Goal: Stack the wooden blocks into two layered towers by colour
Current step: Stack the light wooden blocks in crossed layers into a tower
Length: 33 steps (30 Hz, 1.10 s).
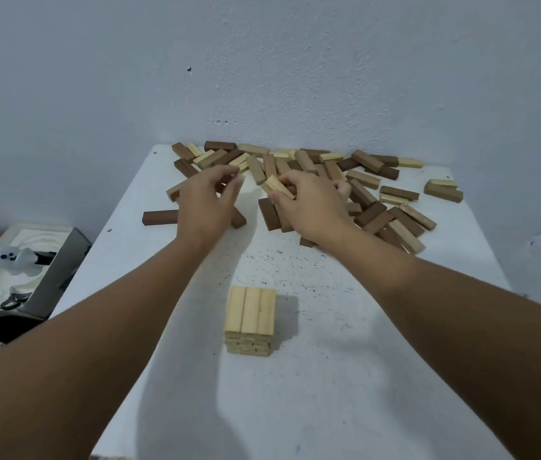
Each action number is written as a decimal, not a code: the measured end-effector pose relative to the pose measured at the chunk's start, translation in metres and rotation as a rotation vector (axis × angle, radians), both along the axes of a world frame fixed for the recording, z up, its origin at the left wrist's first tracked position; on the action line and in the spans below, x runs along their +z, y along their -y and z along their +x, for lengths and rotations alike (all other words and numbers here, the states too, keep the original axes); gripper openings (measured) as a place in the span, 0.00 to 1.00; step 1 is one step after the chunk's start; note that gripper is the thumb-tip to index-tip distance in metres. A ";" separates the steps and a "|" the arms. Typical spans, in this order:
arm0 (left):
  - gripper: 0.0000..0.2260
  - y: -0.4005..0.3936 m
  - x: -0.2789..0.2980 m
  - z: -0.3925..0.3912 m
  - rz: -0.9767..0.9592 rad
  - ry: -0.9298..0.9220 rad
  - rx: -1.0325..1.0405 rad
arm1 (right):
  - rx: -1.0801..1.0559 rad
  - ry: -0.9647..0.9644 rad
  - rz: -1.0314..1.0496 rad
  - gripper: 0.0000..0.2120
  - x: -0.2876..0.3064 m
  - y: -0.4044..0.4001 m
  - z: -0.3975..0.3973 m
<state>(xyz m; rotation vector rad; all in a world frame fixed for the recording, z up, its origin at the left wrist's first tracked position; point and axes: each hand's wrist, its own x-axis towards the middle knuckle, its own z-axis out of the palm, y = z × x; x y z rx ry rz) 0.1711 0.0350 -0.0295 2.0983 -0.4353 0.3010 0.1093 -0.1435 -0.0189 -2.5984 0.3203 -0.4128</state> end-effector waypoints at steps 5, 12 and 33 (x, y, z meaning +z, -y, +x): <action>0.05 0.010 0.034 -0.029 -0.016 -0.177 -0.062 | -0.149 0.007 0.198 0.11 0.003 0.003 -0.039; 0.03 0.014 0.072 -0.092 0.042 -0.184 -0.154 | -0.177 -0.004 0.338 0.05 0.009 0.007 -0.101; 0.12 0.051 -0.009 -0.260 0.237 -0.260 -0.246 | -0.262 -0.268 0.363 0.15 -0.019 0.032 -0.274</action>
